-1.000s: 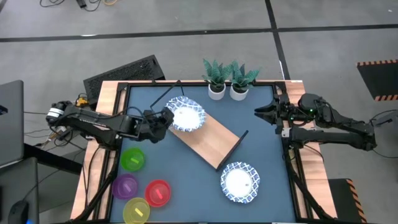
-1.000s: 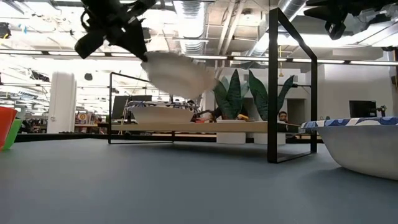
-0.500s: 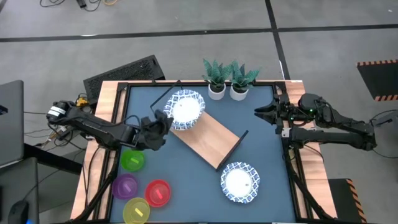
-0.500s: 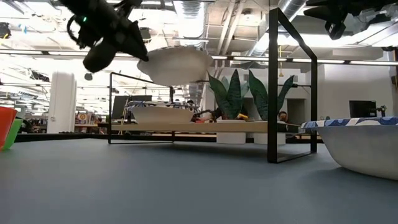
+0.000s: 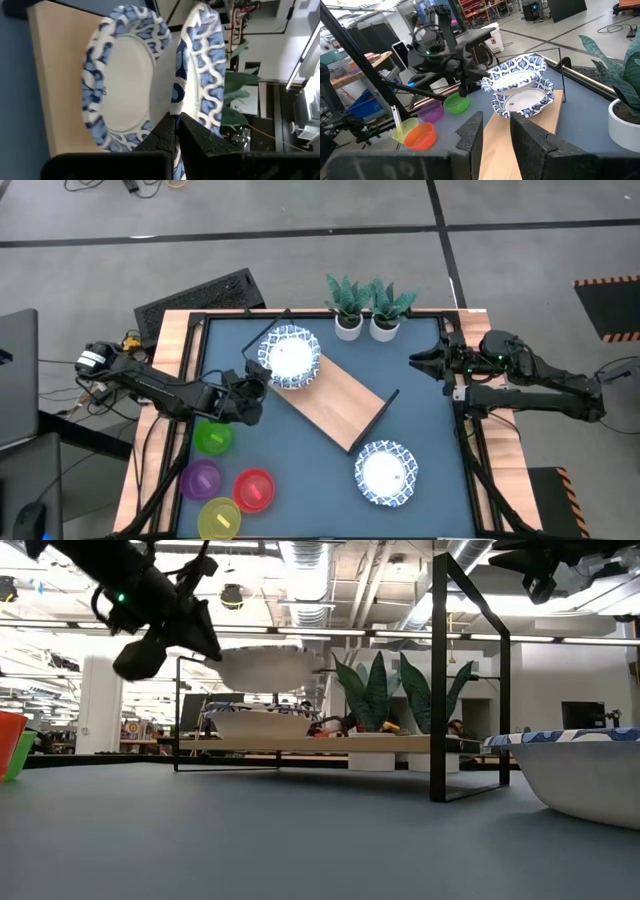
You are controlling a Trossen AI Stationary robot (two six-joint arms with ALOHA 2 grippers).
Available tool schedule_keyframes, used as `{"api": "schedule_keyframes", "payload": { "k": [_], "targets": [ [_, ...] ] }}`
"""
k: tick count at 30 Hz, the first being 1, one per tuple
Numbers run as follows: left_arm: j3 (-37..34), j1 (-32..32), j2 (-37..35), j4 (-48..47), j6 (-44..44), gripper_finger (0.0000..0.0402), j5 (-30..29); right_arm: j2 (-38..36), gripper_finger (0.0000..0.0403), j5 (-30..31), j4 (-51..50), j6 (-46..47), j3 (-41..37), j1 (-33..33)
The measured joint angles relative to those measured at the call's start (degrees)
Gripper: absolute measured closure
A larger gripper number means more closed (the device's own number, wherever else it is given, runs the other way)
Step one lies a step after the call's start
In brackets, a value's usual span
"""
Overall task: Place and stack bowls onto a shelf
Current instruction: Stack the left blue bowl on top of the blue bowl on the shelf
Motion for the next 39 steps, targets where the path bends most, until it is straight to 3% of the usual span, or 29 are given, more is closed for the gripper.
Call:
{"api": "schedule_keyframes", "payload": {
  "k": [7,21,31,39],
  "targets": [
    [-4.2,0.6,0.0,4.1,-0.1,0.0401,-0.1,0.0,0.0280,0.0,0.0,0.0,0.0,0.0],
    [-4.3,1.1,0.9,1.4,0.6,0.0401,2.8,0.0,0.0280,0.0,0.0,0.0,0.0,0.0],
    [-4.3,1.4,6.8,9.0,1.4,0.0401,4.6,0.0,0.0280,0.0,0.0,0.2,0.0,0.0],
    [-4.3,1.5,7.5,10.7,1.6,0.0401,4.8,0.0,0.0280,0.0,0.0,0.1,0.0,0.0]
  ]
}}
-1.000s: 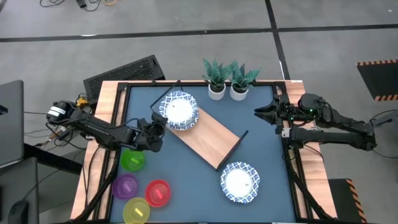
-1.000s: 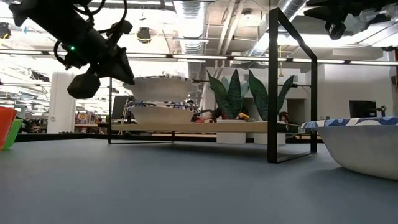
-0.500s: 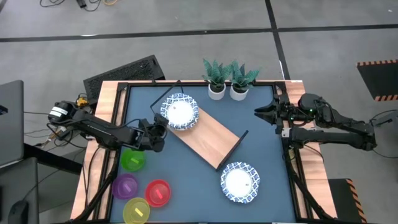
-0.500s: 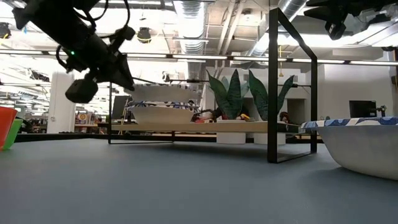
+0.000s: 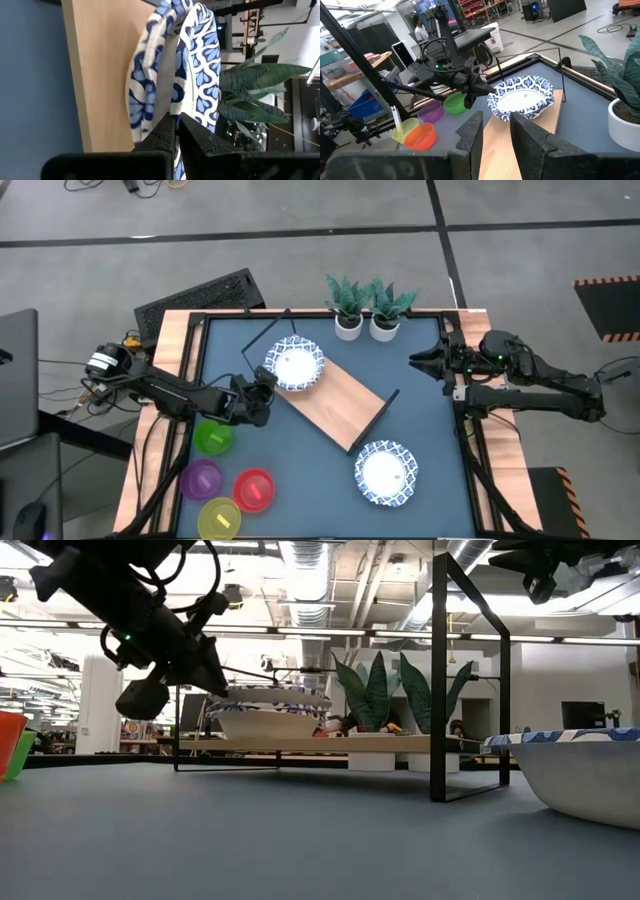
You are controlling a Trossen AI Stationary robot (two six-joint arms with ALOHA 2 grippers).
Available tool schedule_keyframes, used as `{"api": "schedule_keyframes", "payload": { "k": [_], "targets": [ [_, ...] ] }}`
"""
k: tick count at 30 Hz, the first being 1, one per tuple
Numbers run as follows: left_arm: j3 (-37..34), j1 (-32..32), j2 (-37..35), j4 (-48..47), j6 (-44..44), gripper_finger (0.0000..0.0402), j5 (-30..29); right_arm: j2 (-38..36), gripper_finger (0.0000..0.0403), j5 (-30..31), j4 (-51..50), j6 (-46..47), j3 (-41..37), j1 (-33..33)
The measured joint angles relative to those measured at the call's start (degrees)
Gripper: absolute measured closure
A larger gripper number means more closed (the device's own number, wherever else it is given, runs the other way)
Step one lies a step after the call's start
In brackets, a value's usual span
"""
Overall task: Place and stack bowls onto a shelf
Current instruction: Stack the left blue bowl on top of the blue bowl on the shelf
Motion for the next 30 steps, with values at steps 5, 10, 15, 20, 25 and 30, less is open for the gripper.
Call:
{"api": "schedule_keyframes", "payload": {
  "k": [5,10,15,20,25,30],
  "targets": [
    [0.0,0.1,0.0,0.3,0.8,0.0401,0.7,0.0,0.0280,0.0,0.0,-0.2,0.0,0.0],
    [0.0,0.2,0.0,0.6,2.8,0.0372,0.8,0.0,0.0280,0.0,0.0,-0.2,0.0,0.0],
    [0.0,0.2,0.0,1.3,3.3,0.0315,0.9,0.0,0.0280,0.0,0.0,-0.2,0.0,0.0],
    [0.0,0.1,0.0,2.3,3.9,0.0260,1.1,0.0,0.0280,0.0,0.0,-0.2,0.0,0.0],
    [0.0,0.0,-0.4,3.1,3.9,0.0218,2.1,0.0,0.0280,0.0,-0.1,-0.1,0.0,0.0],
    [0.0,-0.3,-2.5,2.1,3.9,0.0192,2.6,0.0,0.0279,0.0,-0.1,-0.1,0.0,0.0]
  ]
}}
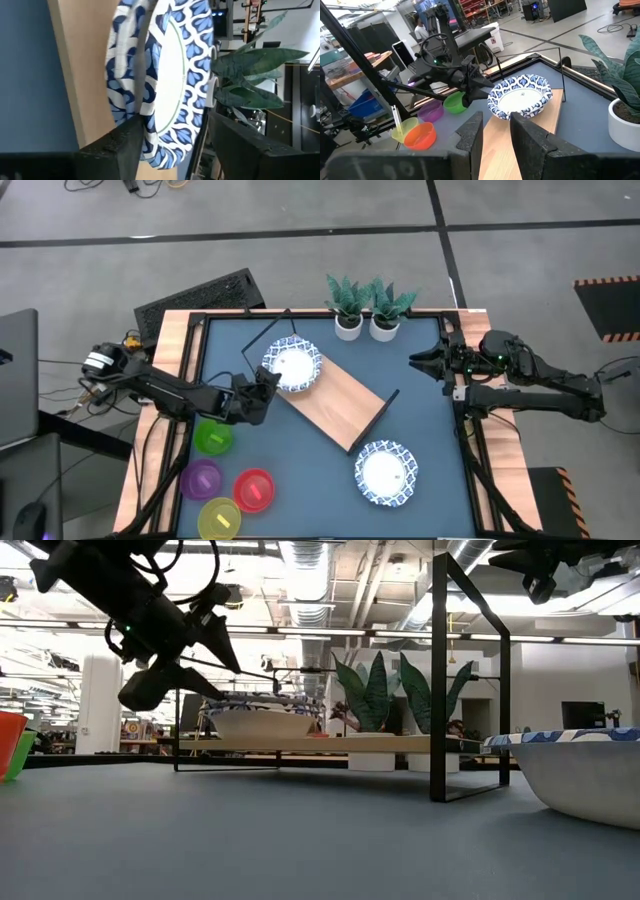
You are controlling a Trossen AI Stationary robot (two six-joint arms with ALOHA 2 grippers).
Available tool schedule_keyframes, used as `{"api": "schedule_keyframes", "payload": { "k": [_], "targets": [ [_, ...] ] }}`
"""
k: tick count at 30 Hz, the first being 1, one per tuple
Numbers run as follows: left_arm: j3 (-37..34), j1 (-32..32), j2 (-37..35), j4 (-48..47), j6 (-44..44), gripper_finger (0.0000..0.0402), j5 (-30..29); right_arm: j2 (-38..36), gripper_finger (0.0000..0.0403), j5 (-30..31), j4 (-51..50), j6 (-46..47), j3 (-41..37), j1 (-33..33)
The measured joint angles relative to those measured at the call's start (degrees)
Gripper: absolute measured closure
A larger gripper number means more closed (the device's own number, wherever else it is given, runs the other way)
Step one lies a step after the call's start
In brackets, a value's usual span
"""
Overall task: Place and stack bowls onto a shelf
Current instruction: Stack the left blue bowl on top of the blue bowl on the shelf, then move the blue bowl to the bottom middle of the table
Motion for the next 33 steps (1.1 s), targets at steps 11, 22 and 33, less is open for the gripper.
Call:
{"api": "schedule_keyframes", "payload": {
  "k": [11,22,33],
  "targets": [
    [0.0,0.0,-6.9,-1.5,4.5,0.0181,2.2,0.0,0.0256,0.0,0.0,0.0,0.0,0.0],
    [0.0,-1.1,-11.8,-6.3,8.4,0.0181,13.1,0.0,0.0254,0.0,-4.2,0.0,0.0,0.0],
    [0.0,-3.9,-14.6,-0.9,22.3,0.0181,17.8,6.8,0.0255,0.0,-23.2,8.1,0.0,2.2]
  ]
}}
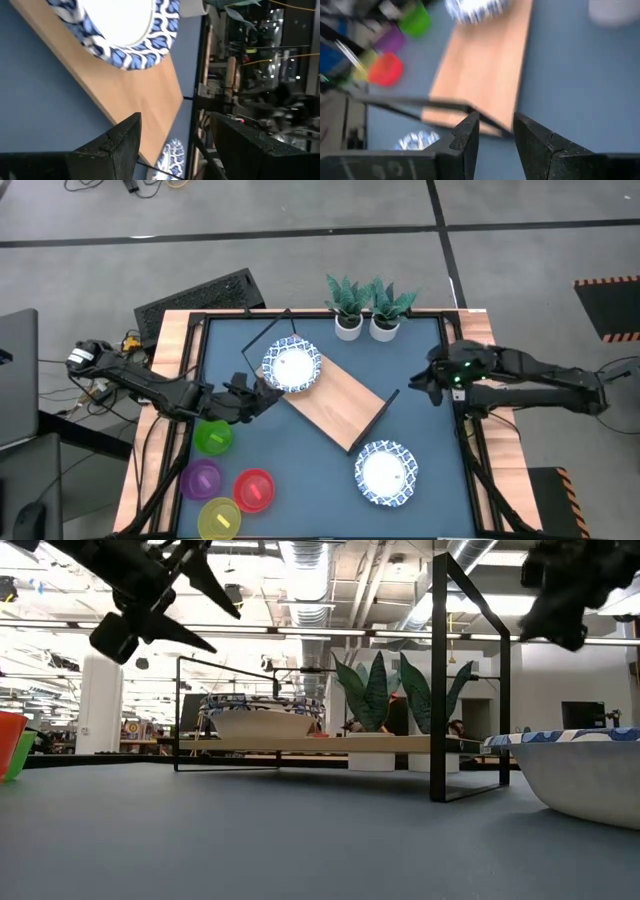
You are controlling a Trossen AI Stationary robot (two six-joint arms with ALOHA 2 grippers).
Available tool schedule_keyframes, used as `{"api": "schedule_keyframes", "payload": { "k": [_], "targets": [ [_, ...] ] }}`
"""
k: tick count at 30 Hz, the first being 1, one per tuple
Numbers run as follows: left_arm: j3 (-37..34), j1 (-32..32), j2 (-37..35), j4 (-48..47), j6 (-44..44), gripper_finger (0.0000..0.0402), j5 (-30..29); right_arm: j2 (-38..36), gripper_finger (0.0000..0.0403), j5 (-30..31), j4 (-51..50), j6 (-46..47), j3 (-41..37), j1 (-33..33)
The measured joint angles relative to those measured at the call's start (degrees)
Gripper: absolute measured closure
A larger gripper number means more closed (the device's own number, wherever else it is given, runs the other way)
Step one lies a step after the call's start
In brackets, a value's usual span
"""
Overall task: Place and stack bowls onto a shelf
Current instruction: Move the blue bowl to the bottom middle of the table
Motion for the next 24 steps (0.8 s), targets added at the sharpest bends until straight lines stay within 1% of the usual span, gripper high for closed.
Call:
{"api": "schedule_keyframes", "payload": {
  "k": [4,7,16,20,24],
  "targets": [
    [0.0,-0.8,0.0,1.9,2.6,0.0181,-1.7,5.1,0.0255,-0.3,-4.2,1.8,0.0,4.9],
    [0.0,-1.5,0.0,2.6,4.2,0.0181,-2.6,8.6,0.0255,-0.4,-5.1,4.1,0.0,9.9],
    [0.0,-3.6,0.0,2.4,5.3,0.0181,-3.1,20.1,0.0255,-0.3,-5.0,13.9,0.0,25.8],
    [0.0,-3.7,0.0,2.4,5.8,0.0181,-3.0,25.7,0.0255,0.2,-4.8,18.5,0.0,31.2],
    [0.0,-3.7,0.0,2.4,6.2,0.0181,-1.1,31.1,0.0255,1.7,-1.7,23.2,0.0,35.2]
  ]
}}
